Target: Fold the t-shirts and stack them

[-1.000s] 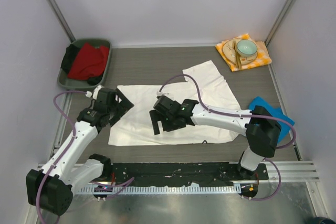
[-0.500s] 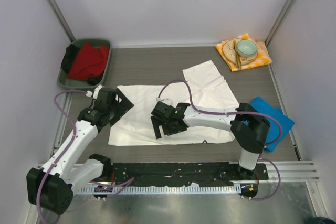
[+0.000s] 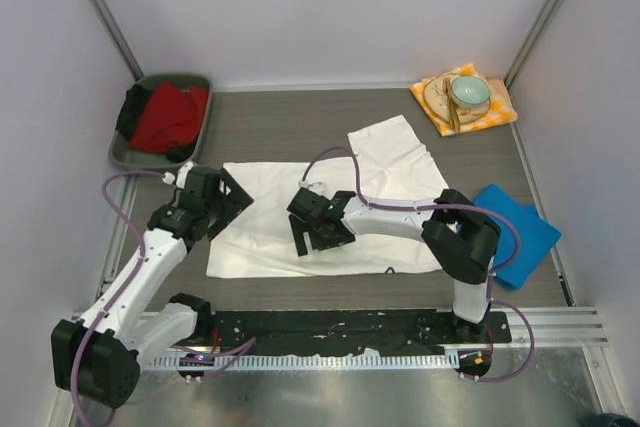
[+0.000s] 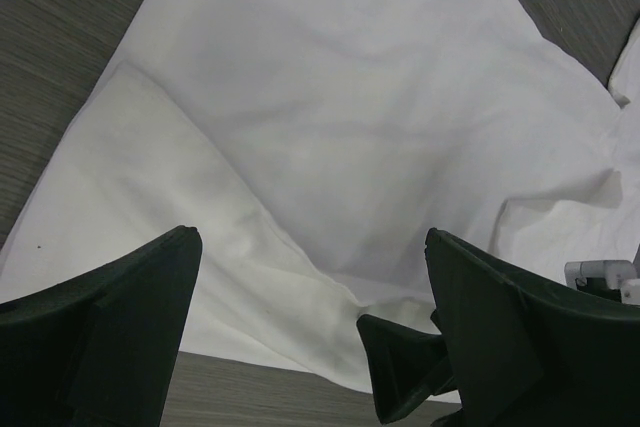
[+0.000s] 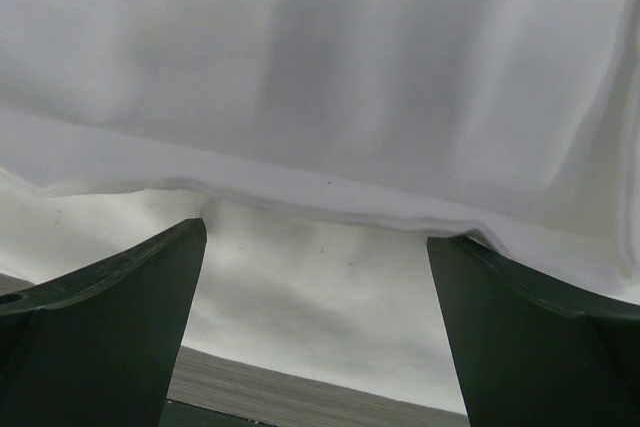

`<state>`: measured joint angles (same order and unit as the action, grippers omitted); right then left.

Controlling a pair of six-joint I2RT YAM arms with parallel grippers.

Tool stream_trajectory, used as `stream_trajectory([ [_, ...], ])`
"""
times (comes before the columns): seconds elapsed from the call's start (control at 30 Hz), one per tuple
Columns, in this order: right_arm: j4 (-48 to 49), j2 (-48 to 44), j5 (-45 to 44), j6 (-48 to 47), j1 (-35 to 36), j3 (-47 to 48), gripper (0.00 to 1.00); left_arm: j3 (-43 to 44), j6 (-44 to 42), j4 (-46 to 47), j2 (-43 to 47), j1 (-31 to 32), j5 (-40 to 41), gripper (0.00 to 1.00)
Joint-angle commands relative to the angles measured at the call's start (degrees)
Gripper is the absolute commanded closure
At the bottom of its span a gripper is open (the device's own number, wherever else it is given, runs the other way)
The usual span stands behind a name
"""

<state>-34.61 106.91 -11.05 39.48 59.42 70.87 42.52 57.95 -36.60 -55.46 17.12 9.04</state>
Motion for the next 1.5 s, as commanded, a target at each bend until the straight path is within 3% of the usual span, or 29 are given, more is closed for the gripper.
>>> stream_trajectory([
  [0.0, 2.53, 2.07, -1.61, -1.95, -2.46, 2.78, 0.0, 1.16, -1.0, 1.97, -0.61, -0.34, 0.89, 0.0],
  [0.63, 5.17, 10.33, -3.35, -5.56, -6.86, 10.24, 0.0, 0.1, -1.44, 2.67, -1.49, -0.51, 0.45, 0.0],
  [0.77, 5.26, 6.56, -5.91, -7.49, -8.52, 14.02, 0.0, 0.28, -1.88, 2.24, -1.23, -0.69, 0.98, 0.0],
  [0.9, 3.59, 1.55, -8.81, -10.21, -12.73, 18.24, 0.0, 2.47, -3.19, 2.58, -2.62, -0.87, 1.51, 0.0],
  [1.07, 2.35, -0.92, -12.23, -12.41, -23.89, 21.24, 0.0, 8.18, -5.74, 3.03, -9.91, -0.95, 0.19, 0.0],
  [1.27, 2.88, 4.26, -12.51, -12.33, -37.94, 24.04, 0.0, 17.14, -7.59, 4.69, -24.33, -0.95, -0.43, 0.0],
  [1.47, 7.09, 9.45, -10.75, -13.99, -44.82, 27.03, 0.0, 26.99, -9.26, 5.75, -36.09, -1.39, 2.12, 0.0],
])
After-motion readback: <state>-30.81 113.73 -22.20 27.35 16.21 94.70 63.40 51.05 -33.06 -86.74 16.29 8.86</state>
